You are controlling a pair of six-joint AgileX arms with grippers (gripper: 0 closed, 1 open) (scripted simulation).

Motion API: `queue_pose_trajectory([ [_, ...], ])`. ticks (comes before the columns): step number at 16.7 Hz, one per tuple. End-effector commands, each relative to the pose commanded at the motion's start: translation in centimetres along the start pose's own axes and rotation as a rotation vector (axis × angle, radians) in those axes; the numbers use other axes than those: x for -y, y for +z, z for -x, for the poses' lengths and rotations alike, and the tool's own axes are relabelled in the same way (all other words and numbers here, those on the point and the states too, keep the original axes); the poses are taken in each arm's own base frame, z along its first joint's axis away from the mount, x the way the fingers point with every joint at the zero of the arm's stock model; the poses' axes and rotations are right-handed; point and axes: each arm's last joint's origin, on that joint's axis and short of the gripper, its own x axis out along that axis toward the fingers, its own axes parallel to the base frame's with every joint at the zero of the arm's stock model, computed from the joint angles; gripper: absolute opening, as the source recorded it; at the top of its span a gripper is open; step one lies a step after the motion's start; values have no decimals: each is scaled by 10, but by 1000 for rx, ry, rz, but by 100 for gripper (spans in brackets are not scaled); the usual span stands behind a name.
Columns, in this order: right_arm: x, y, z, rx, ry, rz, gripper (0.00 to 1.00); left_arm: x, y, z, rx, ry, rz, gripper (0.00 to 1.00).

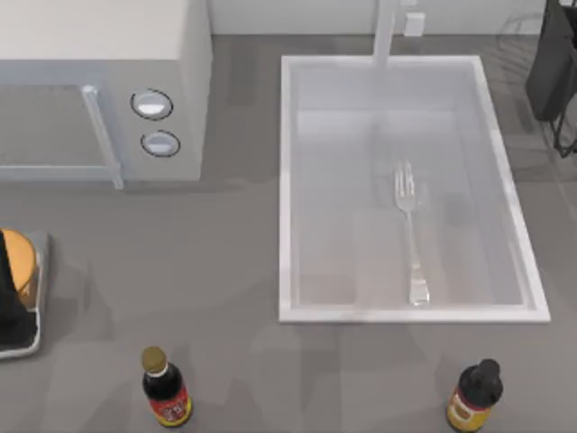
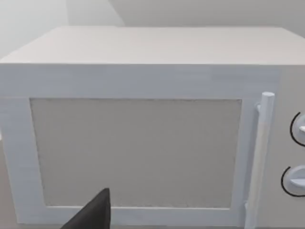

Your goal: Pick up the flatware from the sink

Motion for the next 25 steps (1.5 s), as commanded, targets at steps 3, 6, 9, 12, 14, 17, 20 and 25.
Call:
queue_pose_trajectory([
  [3, -21, 43, -54, -206, 6, -12, 100, 0, 0, 0, 0, 0, 0, 100],
  [6, -47, 63, -121, -410, -3, -22, 100, 0, 0, 0, 0, 0, 0, 100],
  [9, -73, 59, -187, -599, -27, -28, 100, 0, 0, 0, 0, 0, 0, 100],
  [12, -95, 39, -240, -753, -59, -30, 100, 0, 0, 0, 0, 0, 0, 100],
  [14, -105, 26, -263, -828, -80, -30, 100, 0, 0, 0, 0, 0, 0, 100],
  [17, -113, 14, -280, -884, -98, -31, 100, 0, 0, 0, 0, 0, 0, 100],
  [20, -114, 13, -281, -889, -100, -31, 100, 0, 0, 0, 0, 0, 0, 100],
  [25, -111, 5, -291, -889, -102, -35, 100, 0, 0, 0, 0, 0, 0, 100],
])
